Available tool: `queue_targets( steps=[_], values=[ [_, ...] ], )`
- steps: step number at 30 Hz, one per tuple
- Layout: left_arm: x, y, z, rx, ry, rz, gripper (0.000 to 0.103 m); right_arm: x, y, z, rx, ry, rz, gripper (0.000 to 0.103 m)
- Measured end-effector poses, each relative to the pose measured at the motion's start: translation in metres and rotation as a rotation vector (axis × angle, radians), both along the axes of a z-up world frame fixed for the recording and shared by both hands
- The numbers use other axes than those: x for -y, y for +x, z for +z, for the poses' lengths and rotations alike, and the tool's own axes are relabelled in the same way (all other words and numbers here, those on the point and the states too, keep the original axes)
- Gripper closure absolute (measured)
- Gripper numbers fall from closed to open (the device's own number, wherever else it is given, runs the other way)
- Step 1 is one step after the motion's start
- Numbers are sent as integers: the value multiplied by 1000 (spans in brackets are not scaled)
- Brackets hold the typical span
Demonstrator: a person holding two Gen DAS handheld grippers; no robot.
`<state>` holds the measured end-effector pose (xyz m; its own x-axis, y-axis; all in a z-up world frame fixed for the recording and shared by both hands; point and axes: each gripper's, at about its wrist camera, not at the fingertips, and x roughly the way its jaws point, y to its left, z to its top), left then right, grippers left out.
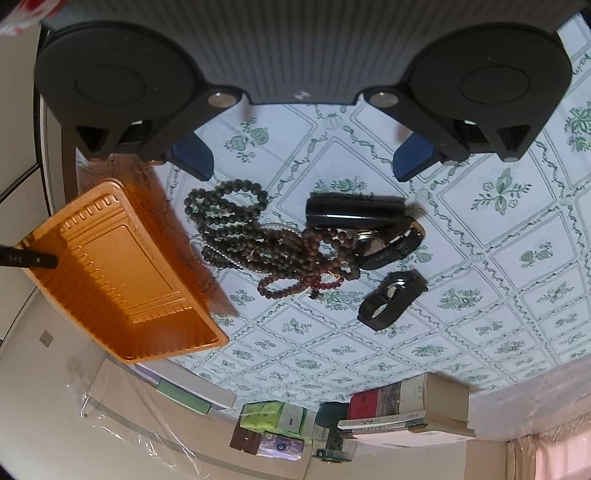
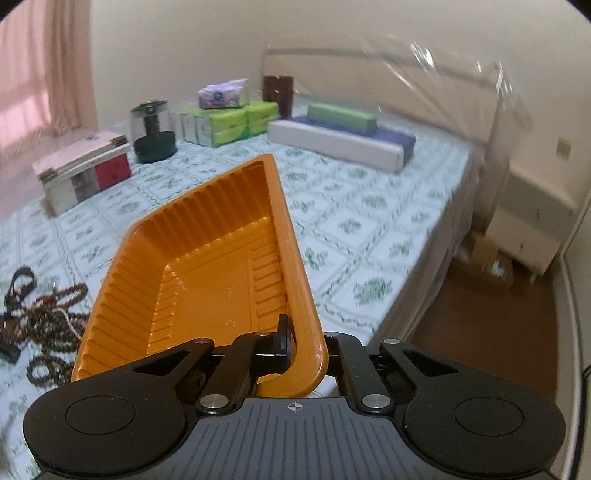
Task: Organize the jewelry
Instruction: 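Grasp the black strap with clasp with the left tool while the right tool holds the tray, then carry the black strap into the tray and open the left tool while the right tool holds the tray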
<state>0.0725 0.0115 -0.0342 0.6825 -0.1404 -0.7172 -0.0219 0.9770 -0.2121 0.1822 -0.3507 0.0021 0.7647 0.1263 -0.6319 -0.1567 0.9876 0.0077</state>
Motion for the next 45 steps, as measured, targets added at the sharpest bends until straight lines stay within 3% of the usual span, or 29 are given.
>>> queue_targets(
  steps=[8, 19, 27, 32, 36, 38, 41, 45],
  values=[
    [-9, 3, -1, 22, 25, -14, 1, -35, -21, 11, 52, -146, 49, 98],
    [-28, 15, -2, 55, 120, -20, 8, -66, -22, 19, 96, -305, 100, 98],
    [-44, 36, -5, 76, 220, -33, 29, -71, -24, 18, 102, -318, 105, 98],
    [-50, 52, -10, 48, 247, -78, 54, -73, -25, 19, 105, -323, 106, 98],
    [-49, 60, -15, 20, 273, -128, 65, -74, -26, 19, 110, -332, 108, 98],
    [-48, 60, -14, 18, 282, -144, 78, -75, -26, 20, 111, -335, 111, 98],
    [-46, 58, -10, 23, 308, -151, 87, -74, -27, 19, 111, -336, 112, 98],
    [-48, 58, -3, 20, 320, -151, 88, -72, -29, 19, 105, -336, 109, 98]
  ],
)
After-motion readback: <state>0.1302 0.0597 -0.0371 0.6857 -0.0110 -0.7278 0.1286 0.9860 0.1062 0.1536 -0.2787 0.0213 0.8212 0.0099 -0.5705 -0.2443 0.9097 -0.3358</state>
